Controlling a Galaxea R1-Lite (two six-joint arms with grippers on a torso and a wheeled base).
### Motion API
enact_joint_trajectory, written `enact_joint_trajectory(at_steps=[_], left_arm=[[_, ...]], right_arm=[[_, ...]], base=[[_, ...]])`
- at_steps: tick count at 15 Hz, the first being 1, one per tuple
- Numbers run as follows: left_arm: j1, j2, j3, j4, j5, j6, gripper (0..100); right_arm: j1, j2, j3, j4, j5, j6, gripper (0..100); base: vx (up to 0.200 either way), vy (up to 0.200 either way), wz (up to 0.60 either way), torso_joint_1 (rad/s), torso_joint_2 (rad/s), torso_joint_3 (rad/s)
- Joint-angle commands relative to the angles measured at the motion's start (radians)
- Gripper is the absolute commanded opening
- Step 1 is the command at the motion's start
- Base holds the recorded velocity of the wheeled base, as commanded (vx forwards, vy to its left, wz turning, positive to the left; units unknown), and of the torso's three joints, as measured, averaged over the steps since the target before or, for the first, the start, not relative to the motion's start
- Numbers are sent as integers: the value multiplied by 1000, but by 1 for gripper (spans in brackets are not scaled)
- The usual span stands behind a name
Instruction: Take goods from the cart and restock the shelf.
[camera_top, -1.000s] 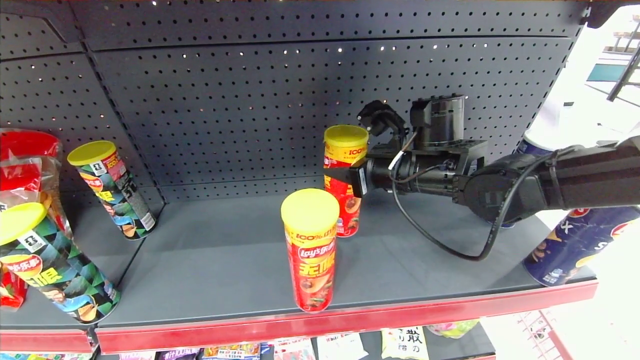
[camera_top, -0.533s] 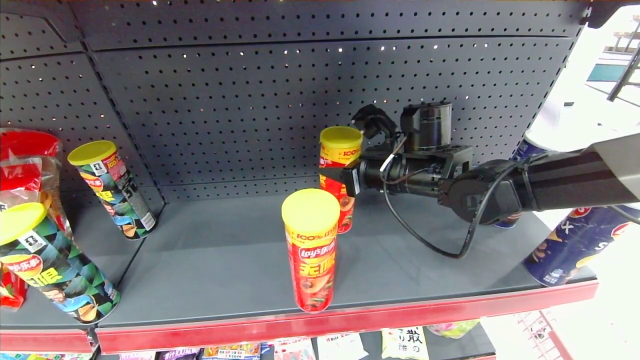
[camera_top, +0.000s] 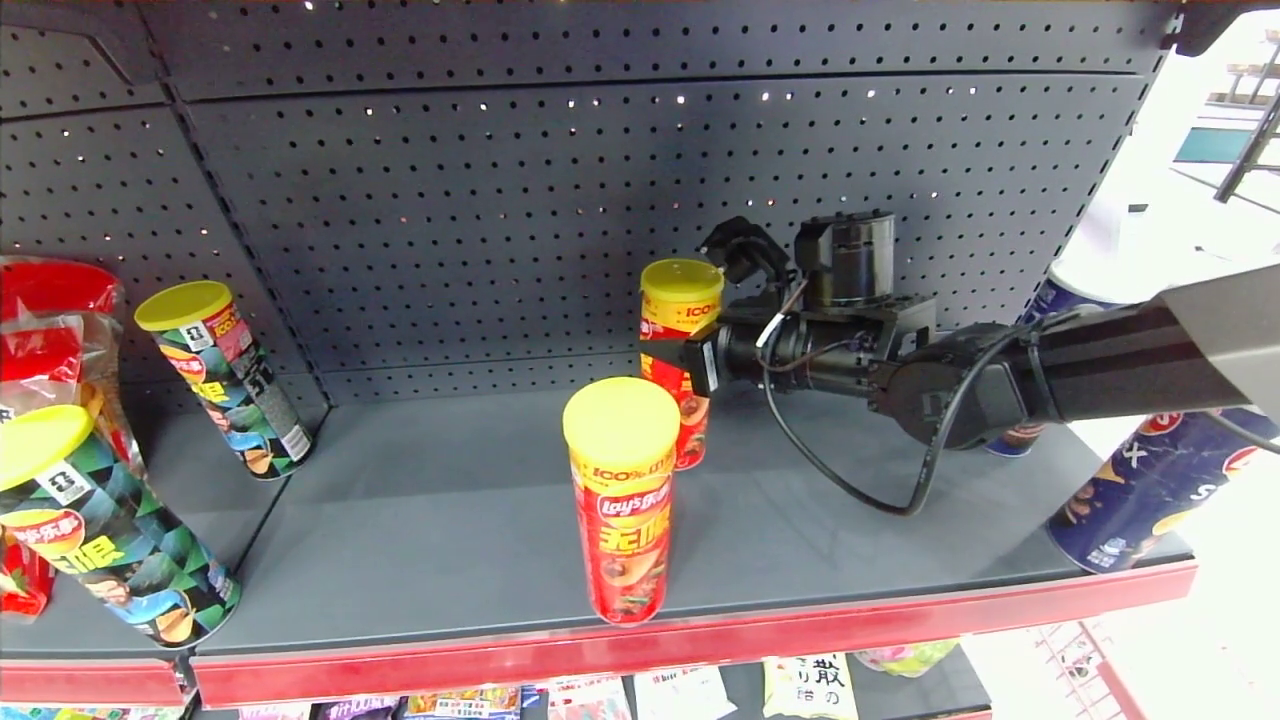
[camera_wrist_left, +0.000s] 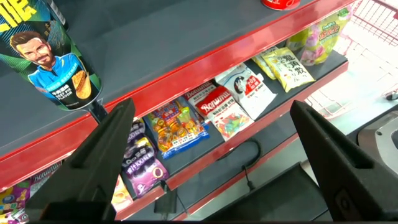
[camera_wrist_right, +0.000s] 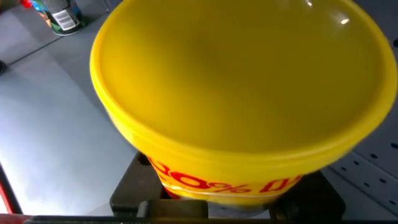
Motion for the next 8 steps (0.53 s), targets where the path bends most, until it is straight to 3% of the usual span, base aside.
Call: enact_joint_trajectory(at_steps=[1, 8], left_arm=[[0, 3, 1, 0, 0, 0, 100], [0, 3, -1, 0, 0, 0, 100]], right_arm=[[-2, 3, -1, 0, 0, -1, 0], [-1, 12, -23, 0, -1, 1, 0]], base=[[0, 0, 0, 0, 0, 0], [0, 0, 0, 0, 0, 0]])
